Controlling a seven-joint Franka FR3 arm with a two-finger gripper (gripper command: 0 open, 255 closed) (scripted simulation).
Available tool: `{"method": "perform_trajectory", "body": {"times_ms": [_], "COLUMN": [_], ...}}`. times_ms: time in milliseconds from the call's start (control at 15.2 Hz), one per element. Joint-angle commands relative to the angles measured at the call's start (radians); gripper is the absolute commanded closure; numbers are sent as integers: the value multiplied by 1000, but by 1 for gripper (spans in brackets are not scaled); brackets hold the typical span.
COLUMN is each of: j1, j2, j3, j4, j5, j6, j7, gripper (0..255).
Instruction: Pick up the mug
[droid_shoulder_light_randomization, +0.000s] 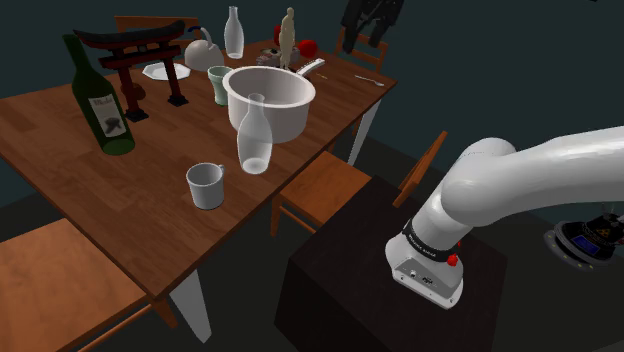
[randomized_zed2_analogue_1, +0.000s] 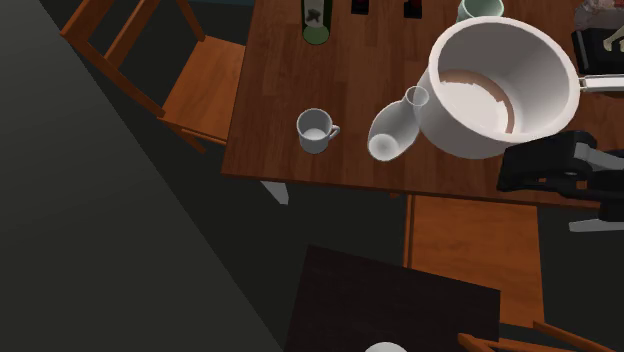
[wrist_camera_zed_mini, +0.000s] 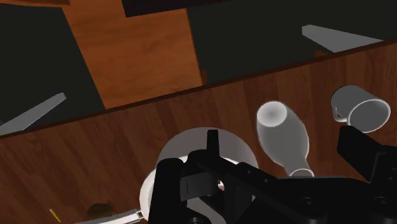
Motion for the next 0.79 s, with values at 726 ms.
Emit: {"method": "perform_trajectory", "body": {"times_ms": [726], "j1": [44], "j2": [236], "j3": [162], "j4": [-59], "j5": [51], "j6": [262], "j7": [134], "gripper": [0]}}
